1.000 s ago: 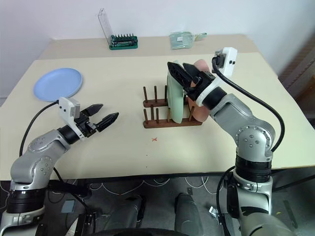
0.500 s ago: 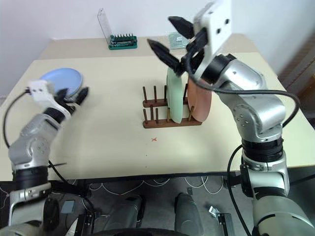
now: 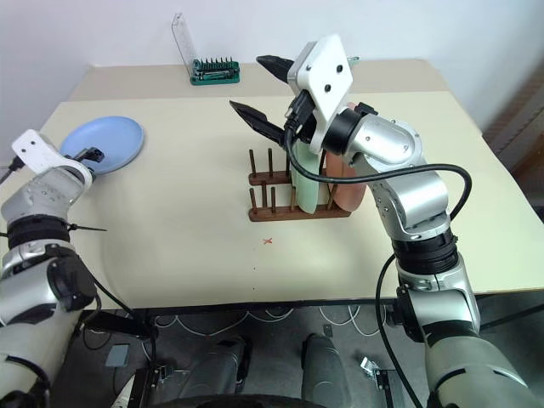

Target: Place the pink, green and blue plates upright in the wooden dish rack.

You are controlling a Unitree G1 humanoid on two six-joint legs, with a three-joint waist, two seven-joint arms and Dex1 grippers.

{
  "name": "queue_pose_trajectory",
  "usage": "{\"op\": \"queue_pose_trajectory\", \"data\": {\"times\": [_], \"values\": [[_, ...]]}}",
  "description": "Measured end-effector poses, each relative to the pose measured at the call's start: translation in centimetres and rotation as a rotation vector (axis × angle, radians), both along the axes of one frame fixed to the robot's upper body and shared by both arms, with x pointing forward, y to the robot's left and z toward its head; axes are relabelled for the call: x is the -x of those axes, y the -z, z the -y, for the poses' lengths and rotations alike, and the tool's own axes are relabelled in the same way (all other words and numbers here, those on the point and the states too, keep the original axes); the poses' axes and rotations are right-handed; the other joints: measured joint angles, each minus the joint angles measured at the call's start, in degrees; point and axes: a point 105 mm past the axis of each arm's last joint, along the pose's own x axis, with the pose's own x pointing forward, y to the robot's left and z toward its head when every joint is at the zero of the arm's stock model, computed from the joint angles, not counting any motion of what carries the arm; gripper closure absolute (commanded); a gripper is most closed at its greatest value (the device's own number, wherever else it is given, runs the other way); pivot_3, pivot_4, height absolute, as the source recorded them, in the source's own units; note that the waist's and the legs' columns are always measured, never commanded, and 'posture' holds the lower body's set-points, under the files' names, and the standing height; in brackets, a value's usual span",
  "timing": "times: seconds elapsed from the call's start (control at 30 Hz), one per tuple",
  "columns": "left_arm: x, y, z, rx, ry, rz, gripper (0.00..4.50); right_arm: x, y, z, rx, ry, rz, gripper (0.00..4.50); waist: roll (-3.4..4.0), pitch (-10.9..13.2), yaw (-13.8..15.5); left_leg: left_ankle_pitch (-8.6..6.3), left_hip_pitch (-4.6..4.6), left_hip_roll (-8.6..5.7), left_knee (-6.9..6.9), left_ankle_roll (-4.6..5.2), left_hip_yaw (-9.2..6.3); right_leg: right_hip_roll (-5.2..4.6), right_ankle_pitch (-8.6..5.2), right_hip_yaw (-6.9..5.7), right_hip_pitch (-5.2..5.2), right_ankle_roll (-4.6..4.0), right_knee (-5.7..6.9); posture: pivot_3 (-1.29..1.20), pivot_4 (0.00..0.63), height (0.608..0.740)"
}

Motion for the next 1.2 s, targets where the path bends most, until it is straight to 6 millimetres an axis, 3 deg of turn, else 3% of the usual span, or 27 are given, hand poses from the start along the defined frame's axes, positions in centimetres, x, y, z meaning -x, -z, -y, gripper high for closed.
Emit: {"op": "queue_pose_trajectory", "data": {"times": [0.1,0.2,0.43,0.47,0.73,0.9,1.0,1.17,1.2], "values": [[0.0,1.3,-0.1,0.049,-0.031,-0.042,0.0,-0.2,0.5,0.2,0.009,0.01,-0.009,0.99,-0.01,0.0,-0.3,0.01,0.0,0.01,-0.04,-0.01,0.02,0.0,0.0,0.0,-0.1,0.0,0.07,0.0,0.15,0.74],[0.0,1.6,-0.2,0.074,-0.056,-0.045,0.85,-0.2,0.6,0.2,0.013,0.016,-0.007,0.95,-0.01,0.0,-0.3,0.02,0.0,0.01,-0.04,-0.03,0.02,0.0,0.0,0.0,-0.13,0.0,0.12,0.0,0.15,0.74],[0.0,1.2,-0.9,0.105,-0.103,0.008,4.36,-0.1,2.0,0.8,0.023,0.05,-0.035,0.95,-0.03,0.0,-0.2,0.02,0.0,0.01,-0.04,-0.03,0.04,-0.02,0.0,0.01,-0.13,0.0,0.14,0.0,0.15,0.74],[0.0,1.1,-1.0,0.105,-0.106,0.011,4.44,-0.1,2.0,0.8,0.023,0.052,-0.035,0.95,-0.03,0.0,-0.3,0.02,0.0,0.01,-0.04,-0.03,0.04,-0.02,0.0,0.01,-0.13,0.0,0.15,0.0,0.15,0.74],[0.0,1.2,-0.9,0.108,-0.088,0.008,4.44,0.1,1.8,0.8,0.021,0.05,-0.024,0.95,-0.03,0.0,-0.2,0.02,0.0,0.01,-0.03,-0.03,0.04,-0.02,0.0,0.0,-0.13,0.01,0.15,0.0,0.15,0.74],[-0.5,0.2,-0.2,0.069,-0.038,0.024,4.44,0.2,1.8,0.7,0.022,0.045,-0.022,0.95,-0.03,0.0,-0.2,0.02,0.0,0.01,-0.02,-0.03,0.04,-0.02,0.0,0.0,-0.13,0.01,0.16,0.0,0.15,0.74],[-0.6,-0.1,0.1,0.07,-0.034,0.061,3.63,0.2,1.8,0.6,0.023,0.042,-0.023,0.95,-0.03,0.0,-0.3,0.02,0.0,0.01,-0.02,-0.03,0.04,-0.02,0.01,0.01,-0.13,0.0,0.17,0.0,0.15,0.74],[-0.5,0.3,0.9,0.102,-0.033,0.041,1.24,0.2,2.1,0.5,0.022,0.04,-0.028,0.95,-0.03,0.0,-0.2,0.02,0.0,0.01,0.01,-0.04,0.03,-0.02,0.01,0.01,-0.13,0.0,0.19,0.0,0.15,0.74],[-0.6,0.4,1.0,0.106,-0.031,0.03,1.24,0.2,2.1,0.5,0.021,0.039,-0.028,0.95,-0.04,0.0,-0.2,0.02,0.0,0.01,0.02,-0.04,0.03,-0.02,0.01,0.01,-0.13,0.0,0.19,0.0,0.15,0.74]]}}
